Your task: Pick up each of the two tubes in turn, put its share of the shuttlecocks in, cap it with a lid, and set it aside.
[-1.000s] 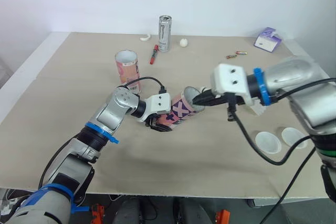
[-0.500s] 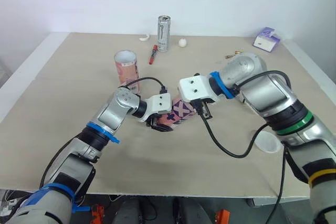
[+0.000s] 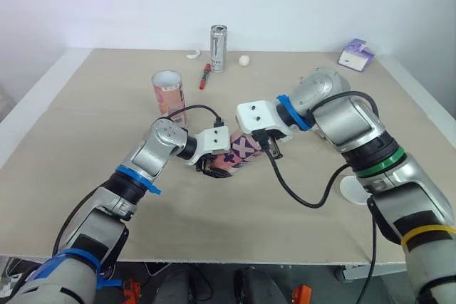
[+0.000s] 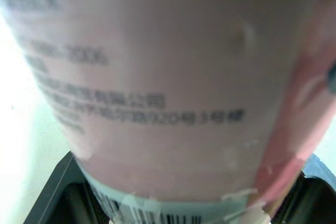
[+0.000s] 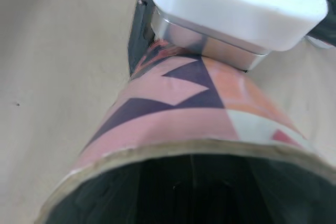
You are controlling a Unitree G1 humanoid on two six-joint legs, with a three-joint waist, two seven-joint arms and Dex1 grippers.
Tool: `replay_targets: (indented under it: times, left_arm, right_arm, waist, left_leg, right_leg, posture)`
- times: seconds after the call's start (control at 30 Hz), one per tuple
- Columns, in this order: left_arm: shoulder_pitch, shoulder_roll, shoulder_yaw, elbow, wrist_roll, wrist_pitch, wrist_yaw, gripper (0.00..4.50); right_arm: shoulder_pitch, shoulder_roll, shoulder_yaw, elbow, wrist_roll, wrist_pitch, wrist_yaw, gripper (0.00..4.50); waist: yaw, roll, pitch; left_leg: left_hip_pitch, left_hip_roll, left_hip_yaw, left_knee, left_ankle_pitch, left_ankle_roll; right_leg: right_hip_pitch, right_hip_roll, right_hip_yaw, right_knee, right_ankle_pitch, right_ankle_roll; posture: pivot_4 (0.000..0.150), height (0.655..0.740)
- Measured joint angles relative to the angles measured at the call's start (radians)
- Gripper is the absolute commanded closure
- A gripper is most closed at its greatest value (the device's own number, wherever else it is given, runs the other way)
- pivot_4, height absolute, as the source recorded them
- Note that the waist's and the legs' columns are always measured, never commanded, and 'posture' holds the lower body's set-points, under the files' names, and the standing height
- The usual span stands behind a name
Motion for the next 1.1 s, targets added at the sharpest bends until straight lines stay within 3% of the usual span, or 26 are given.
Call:
replay_targets:
  times: [0.4,0.53,0.67,0.73,0.93,1.07,1.1]
  left_arm:
    - [0.001,-0.012,0.010,0.054,-0.019,-0.074,0.009,1.31]
    - [0.006,-0.039,0.036,0.095,-0.031,-0.099,0.036,1.31]
    - [0.079,-0.098,0.095,0.109,-0.098,-0.121,0.052,1.31]
    - [0.134,-0.152,0.127,0.112,-0.149,-0.142,0.065,1.31]
    - [0.228,-0.235,0.153,0.130,-0.179,-0.287,0.119,1.31]
    - [0.263,-0.249,0.145,0.149,-0.177,-0.358,0.124,1.31]
    - [0.263,-0.251,0.142,0.156,-0.176,-0.373,0.123,1.31]
  right_arm:
    - [0.011,-0.221,-0.238,-0.260,0.261,0.268,0.021,4.46]
    - [0.053,-0.303,-0.398,-0.315,0.373,0.423,-0.018,4.46]
    - [0.236,-0.392,-0.612,-0.370,0.458,0.566,-0.101,4.46]
    - [0.436,-0.412,-0.742,-0.432,0.479,0.620,-0.170,4.46]
    - [0.837,-0.419,-0.917,-0.540,0.471,0.638,-0.306,4.46]
    - [1.008,-0.436,-0.960,-0.530,0.439,0.578,-0.338,4.46]
    - [1.043,-0.450,-0.962,-0.513,0.420,0.539,-0.342,3.85]
  waist:
    - [0.007,0.001,0.001]
    - [0.009,0.001,0.001]
    - [0.011,0.000,0.000]
    - [0.011,0.000,0.000]
    - [0.009,0.000,0.000]
    - [0.007,0.001,0.000]
    - [0.008,0.001,0.000]
  left_leg:
    - [-0.006,-0.003,-0.002,0.000,-0.002,0.001]
    - [-0.006,-0.003,-0.002,0.001,-0.001,0.000]
    - [-0.007,-0.003,-0.003,0.001,-0.002,0.000]
    - [-0.009,-0.004,-0.003,0.000,-0.003,0.000]
    - [-0.008,-0.004,-0.005,0.001,-0.003,0.001]
    - [-0.005,-0.004,-0.003,0.000,-0.001,0.002]
    - [-0.005,-0.004,-0.003,0.001,-0.001,0.003]
  right_leg:
    - [-0.003,-0.004,-0.002,-0.002,-0.001,0.002]
    - [-0.002,-0.005,-0.003,-0.003,0.000,0.002]
    - [-0.002,-0.012,-0.003,-0.005,-0.001,0.003]
    - [-0.003,-0.013,-0.003,-0.006,-0.001,0.003]
    - [-0.002,-0.005,-0.002,-0.005,-0.001,0.005]
    - [0.000,-0.003,-0.001,-0.005,-0.003,0.012]
    - [0.000,-0.004,0.000,-0.005,-0.002,0.013]
  posture:
    - [0.150,0.7400]
    - [0.150,0.7400]
    - [0.150,0.7400]
    - [0.150,0.7400]
    - [0.150,0.7400]
    - [0.150,0.7400]
    - [0.150,0.7400]
